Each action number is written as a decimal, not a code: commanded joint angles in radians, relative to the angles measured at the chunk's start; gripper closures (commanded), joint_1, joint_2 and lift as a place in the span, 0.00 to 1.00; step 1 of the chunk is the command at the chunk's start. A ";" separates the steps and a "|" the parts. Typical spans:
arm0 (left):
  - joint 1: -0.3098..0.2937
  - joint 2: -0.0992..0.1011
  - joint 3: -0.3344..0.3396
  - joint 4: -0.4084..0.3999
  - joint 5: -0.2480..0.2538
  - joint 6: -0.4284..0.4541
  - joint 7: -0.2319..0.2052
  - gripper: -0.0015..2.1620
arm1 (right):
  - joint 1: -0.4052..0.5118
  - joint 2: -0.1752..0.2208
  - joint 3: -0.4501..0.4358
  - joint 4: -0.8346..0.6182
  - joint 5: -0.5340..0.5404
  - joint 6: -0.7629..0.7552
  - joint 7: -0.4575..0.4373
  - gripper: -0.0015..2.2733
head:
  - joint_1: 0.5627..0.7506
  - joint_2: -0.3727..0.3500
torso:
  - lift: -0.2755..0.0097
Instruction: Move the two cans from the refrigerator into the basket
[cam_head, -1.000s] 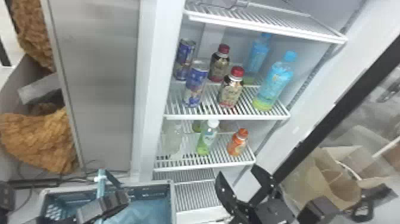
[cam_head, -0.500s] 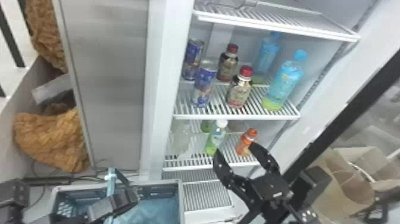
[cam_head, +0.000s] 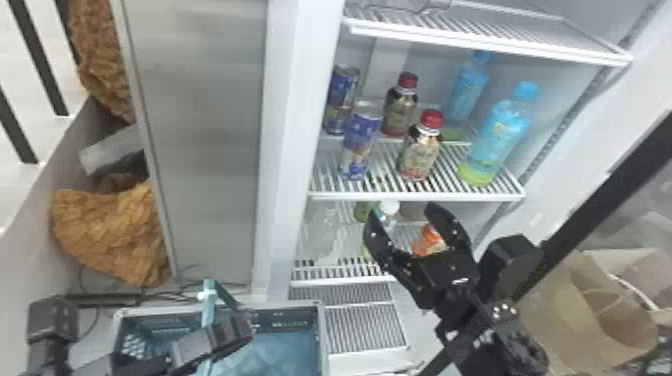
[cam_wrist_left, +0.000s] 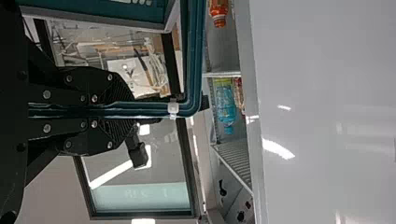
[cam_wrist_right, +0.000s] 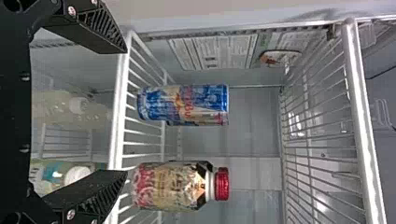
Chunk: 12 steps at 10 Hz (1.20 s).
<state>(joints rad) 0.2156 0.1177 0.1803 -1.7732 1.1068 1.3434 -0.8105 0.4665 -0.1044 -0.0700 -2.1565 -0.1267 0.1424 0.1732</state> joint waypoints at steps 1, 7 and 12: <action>0.000 0.000 -0.001 0.000 0.000 0.002 0.001 0.55 | -0.035 0.015 0.002 0.027 0.005 0.002 -0.015 0.06 | 0.70 0.15 | 0.86; 0.003 0.002 -0.003 0.000 0.000 0.002 0.001 0.55 | -0.238 0.019 0.066 0.157 0.013 0.037 -0.054 0.06 | 0.70 0.19 | 0.86; 0.005 0.003 -0.005 0.000 0.000 0.002 0.001 0.55 | -0.354 0.005 0.132 0.260 -0.009 0.037 -0.089 0.06 | 0.70 0.25 | 0.86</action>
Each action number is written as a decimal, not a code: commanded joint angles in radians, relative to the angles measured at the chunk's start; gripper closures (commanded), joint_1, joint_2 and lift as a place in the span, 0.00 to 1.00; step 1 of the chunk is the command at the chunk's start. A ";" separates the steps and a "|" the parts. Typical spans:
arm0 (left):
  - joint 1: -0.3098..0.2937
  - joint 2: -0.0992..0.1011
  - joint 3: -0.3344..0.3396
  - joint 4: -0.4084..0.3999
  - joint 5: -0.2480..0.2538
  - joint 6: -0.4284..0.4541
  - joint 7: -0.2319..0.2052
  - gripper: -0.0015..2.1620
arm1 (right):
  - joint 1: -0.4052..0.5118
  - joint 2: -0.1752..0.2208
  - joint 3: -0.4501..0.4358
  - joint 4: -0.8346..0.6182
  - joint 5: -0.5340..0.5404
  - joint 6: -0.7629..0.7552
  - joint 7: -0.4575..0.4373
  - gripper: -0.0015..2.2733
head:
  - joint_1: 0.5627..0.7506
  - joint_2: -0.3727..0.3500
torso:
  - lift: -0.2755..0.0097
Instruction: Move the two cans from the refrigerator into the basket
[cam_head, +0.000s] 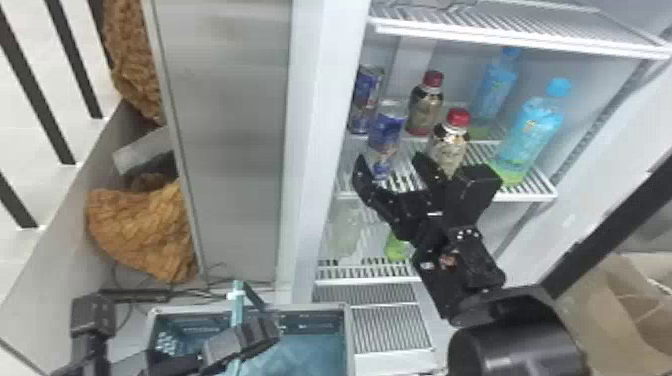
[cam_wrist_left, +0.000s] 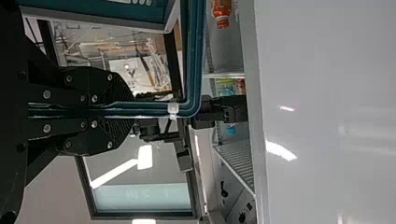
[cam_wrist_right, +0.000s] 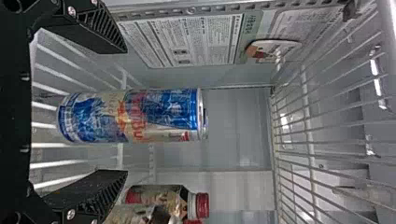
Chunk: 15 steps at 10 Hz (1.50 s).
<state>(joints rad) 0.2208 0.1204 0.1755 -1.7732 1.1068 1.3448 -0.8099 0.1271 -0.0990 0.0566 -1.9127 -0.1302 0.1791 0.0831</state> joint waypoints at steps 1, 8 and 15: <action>0.000 0.001 0.000 0.000 0.000 0.000 0.000 0.55 | -0.031 -0.001 0.007 0.029 -0.003 0.000 -0.008 0.06 | 0.70 0.26 | 0.86; 0.002 0.004 0.002 0.000 0.002 0.000 0.000 0.55 | -0.171 -0.014 0.051 0.181 -0.019 0.000 -0.019 0.06 | 0.70 0.29 | 0.86; 0.005 0.004 0.004 0.002 0.006 0.000 0.000 0.55 | -0.189 -0.019 0.055 0.179 0.029 -0.002 -0.026 0.47 | 0.70 0.30 | 0.86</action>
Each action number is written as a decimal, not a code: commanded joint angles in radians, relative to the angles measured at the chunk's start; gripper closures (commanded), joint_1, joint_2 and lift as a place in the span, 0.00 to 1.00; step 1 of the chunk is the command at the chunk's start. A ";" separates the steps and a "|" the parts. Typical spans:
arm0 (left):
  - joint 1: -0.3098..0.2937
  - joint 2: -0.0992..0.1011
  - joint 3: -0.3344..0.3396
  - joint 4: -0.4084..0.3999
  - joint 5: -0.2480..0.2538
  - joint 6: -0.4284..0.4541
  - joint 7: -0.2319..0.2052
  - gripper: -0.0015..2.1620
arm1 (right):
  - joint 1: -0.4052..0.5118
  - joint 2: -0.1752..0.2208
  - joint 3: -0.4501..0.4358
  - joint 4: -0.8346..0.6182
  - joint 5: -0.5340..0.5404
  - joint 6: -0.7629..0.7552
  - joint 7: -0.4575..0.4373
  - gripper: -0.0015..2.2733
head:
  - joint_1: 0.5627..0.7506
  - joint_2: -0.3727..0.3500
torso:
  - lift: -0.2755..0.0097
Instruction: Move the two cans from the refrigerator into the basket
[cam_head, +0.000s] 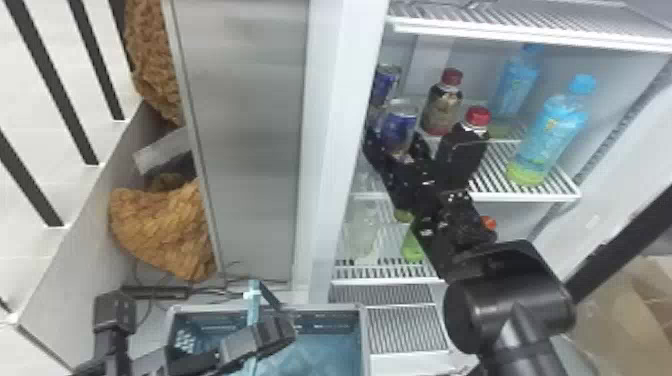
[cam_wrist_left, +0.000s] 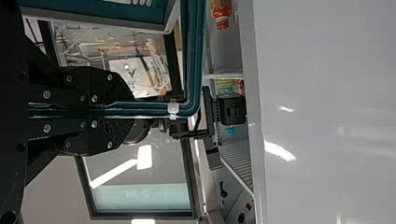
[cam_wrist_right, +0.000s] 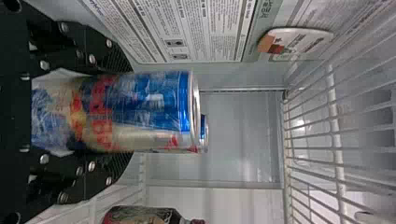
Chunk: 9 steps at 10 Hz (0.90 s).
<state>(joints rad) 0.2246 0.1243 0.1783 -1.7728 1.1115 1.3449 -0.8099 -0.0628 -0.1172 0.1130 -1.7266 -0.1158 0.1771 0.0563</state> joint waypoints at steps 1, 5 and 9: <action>0.001 0.000 0.001 0.000 0.001 0.000 0.000 0.55 | 0.014 -0.002 -0.001 -0.022 0.022 -0.003 -0.007 0.52 | 0.70 0.30 | 0.86; 0.001 -0.002 0.005 0.000 0.001 0.000 0.000 0.55 | 0.161 -0.019 -0.013 -0.243 0.018 0.032 -0.032 0.52 | 0.70 0.29 | 0.86; -0.001 -0.002 0.003 0.002 0.001 -0.002 0.000 0.55 | 0.345 -0.035 -0.029 -0.493 -0.028 0.176 -0.032 0.52 | 0.70 0.28 | 0.86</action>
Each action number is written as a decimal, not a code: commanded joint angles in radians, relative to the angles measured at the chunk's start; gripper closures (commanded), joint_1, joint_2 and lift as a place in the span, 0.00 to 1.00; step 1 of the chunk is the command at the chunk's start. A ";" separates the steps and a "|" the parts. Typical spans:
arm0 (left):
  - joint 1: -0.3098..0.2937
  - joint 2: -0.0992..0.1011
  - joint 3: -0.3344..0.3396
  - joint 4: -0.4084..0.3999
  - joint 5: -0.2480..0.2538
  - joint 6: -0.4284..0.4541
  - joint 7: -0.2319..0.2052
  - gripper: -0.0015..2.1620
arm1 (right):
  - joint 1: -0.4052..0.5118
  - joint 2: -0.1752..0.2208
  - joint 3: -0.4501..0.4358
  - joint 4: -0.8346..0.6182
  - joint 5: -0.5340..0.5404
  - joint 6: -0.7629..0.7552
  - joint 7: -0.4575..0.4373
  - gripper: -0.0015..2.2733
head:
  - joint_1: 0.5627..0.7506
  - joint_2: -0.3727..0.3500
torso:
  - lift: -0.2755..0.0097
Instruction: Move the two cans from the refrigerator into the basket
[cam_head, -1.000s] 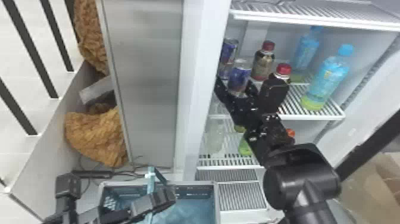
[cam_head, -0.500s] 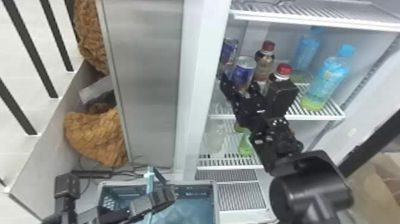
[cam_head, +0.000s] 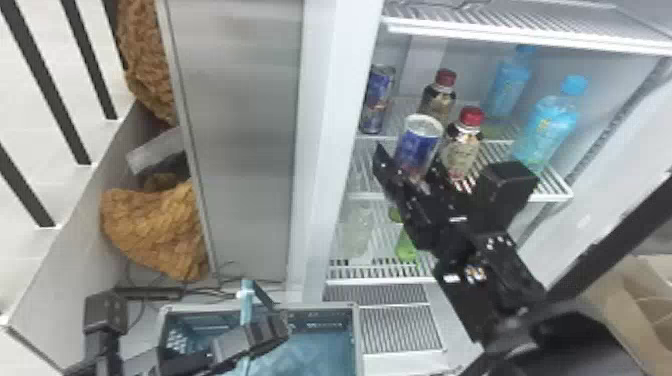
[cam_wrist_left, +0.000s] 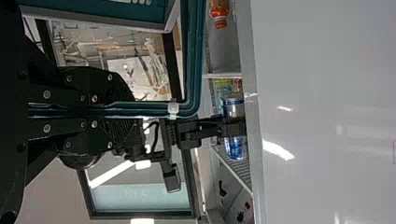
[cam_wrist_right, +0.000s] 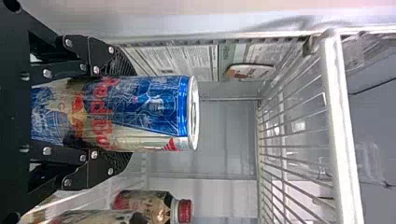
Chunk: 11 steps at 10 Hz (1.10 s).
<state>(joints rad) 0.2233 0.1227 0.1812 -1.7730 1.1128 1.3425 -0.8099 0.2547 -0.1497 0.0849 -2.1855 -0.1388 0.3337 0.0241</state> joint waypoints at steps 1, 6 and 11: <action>0.000 0.000 0.000 0.000 0.000 0.000 0.000 0.55 | 0.069 -0.010 -0.001 -0.084 -0.025 0.047 0.000 0.52 | 0.70 0.28 | 0.86; -0.003 0.002 -0.004 0.000 -0.002 0.000 0.000 0.55 | 0.185 -0.022 0.001 -0.199 -0.077 0.191 0.077 0.52 | 0.70 0.32 | 0.86; -0.005 0.000 0.004 0.000 -0.002 -0.002 0.000 0.55 | 0.239 -0.028 0.001 -0.260 -0.144 0.319 0.198 0.52 | 0.70 0.37 | 0.86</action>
<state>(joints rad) 0.2193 0.1227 0.1844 -1.7730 1.1107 1.3414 -0.8099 0.4924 -0.1766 0.0858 -2.4436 -0.2772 0.6371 0.2223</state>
